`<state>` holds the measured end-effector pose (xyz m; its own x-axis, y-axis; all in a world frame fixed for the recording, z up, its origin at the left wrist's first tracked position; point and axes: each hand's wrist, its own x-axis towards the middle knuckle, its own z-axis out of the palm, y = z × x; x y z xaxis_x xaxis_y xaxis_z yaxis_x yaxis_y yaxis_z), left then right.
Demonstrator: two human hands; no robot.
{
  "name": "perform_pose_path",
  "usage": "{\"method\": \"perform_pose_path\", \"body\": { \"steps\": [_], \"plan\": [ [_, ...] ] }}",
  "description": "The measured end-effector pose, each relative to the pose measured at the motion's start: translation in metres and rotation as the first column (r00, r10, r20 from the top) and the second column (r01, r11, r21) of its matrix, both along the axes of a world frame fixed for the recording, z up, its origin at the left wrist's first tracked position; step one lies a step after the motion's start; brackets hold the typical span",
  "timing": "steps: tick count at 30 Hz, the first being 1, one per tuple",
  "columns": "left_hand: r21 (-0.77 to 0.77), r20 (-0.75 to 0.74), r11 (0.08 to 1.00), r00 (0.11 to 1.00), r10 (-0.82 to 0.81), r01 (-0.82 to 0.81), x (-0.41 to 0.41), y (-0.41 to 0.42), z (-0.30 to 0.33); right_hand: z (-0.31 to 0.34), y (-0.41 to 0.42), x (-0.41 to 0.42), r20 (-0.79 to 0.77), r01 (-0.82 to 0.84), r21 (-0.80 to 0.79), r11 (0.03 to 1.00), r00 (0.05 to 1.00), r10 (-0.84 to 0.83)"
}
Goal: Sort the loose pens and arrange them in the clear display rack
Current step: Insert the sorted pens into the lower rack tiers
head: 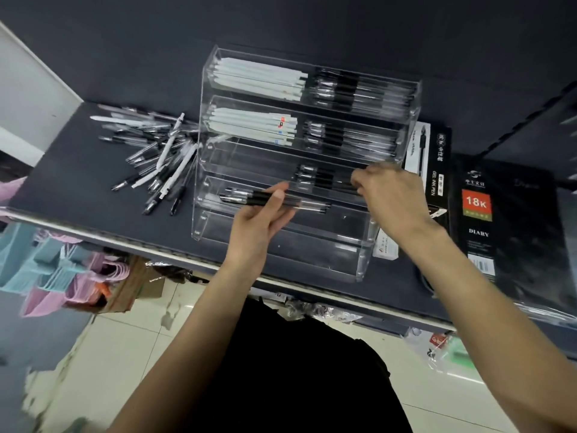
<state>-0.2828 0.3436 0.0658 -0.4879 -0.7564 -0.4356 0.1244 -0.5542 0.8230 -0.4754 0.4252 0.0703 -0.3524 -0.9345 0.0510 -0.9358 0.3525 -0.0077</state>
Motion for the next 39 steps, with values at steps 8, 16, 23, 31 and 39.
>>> {"method": "perform_pose_path", "body": {
  "steps": [8,16,23,31,39],
  "plan": [
    [0.002,-0.013,0.999,0.999,-0.039,0.039,-0.006,0.002,-0.003,0.038,0.003,0.041,0.449,-0.018,-0.313,0.949,0.878,0.165],
    [-0.023,-0.044,0.992,0.991,-0.126,0.125,-0.010,0.006,-0.005,0.032,0.007,0.021,0.580,0.080,-0.271,0.959,0.809,0.096],
    [-0.010,0.025,1.000,1.000,-0.009,0.010,0.007,-0.006,-0.009,0.007,-0.003,0.000,0.032,-0.041,-0.249,0.968,0.998,0.051],
    [-0.033,0.023,0.999,1.000,-0.004,0.005,0.012,-0.007,-0.010,-0.005,-0.010,0.005,-0.275,-0.028,-0.063,0.998,0.962,0.009],
    [-0.062,0.120,0.998,0.993,-0.012,0.019,0.013,-0.006,-0.007,-0.001,-0.015,0.010,-0.352,-0.091,-0.023,0.996,0.933,0.077]
  ]
}}
